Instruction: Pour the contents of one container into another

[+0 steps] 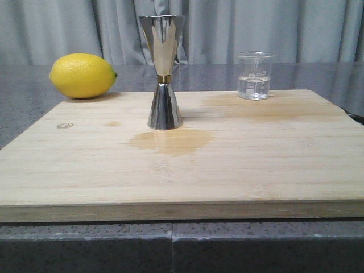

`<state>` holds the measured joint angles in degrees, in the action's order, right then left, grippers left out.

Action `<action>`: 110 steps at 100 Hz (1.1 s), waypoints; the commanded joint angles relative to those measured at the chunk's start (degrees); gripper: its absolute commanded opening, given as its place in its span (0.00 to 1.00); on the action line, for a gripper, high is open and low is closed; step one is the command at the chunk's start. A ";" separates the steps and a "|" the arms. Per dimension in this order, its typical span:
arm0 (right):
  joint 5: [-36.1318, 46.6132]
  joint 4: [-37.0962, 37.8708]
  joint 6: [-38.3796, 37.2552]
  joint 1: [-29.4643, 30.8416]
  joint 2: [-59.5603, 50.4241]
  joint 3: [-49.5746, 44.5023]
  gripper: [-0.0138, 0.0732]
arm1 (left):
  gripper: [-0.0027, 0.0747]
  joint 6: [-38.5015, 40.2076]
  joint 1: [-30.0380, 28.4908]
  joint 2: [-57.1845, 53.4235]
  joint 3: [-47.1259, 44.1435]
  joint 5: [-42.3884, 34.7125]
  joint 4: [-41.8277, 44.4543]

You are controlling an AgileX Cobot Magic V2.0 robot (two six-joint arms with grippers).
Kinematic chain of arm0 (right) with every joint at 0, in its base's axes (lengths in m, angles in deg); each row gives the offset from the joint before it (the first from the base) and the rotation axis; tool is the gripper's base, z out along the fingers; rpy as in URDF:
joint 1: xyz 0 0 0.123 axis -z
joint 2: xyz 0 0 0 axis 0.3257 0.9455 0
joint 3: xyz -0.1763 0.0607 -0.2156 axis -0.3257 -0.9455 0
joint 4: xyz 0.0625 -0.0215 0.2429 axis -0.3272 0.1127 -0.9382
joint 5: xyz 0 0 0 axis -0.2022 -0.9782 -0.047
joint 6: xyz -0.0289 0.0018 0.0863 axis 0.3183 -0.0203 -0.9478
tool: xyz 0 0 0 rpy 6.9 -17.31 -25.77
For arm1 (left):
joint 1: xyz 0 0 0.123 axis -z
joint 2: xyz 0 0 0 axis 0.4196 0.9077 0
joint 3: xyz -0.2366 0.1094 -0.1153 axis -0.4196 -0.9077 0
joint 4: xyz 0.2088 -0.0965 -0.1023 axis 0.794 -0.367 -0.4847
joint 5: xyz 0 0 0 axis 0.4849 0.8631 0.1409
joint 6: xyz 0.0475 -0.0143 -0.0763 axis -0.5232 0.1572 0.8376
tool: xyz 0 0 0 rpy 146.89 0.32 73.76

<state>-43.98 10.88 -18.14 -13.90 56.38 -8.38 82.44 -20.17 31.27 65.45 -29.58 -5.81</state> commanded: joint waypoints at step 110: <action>4.57 1.32 0.58 0.25 -0.99 -0.66 0.08 | 0.01 0.48 0.43 -1.21 -1.64 -4.67 -0.06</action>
<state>-43.98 11.55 -18.14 -13.90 56.38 -8.38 82.44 -20.17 31.27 65.45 -29.58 -5.81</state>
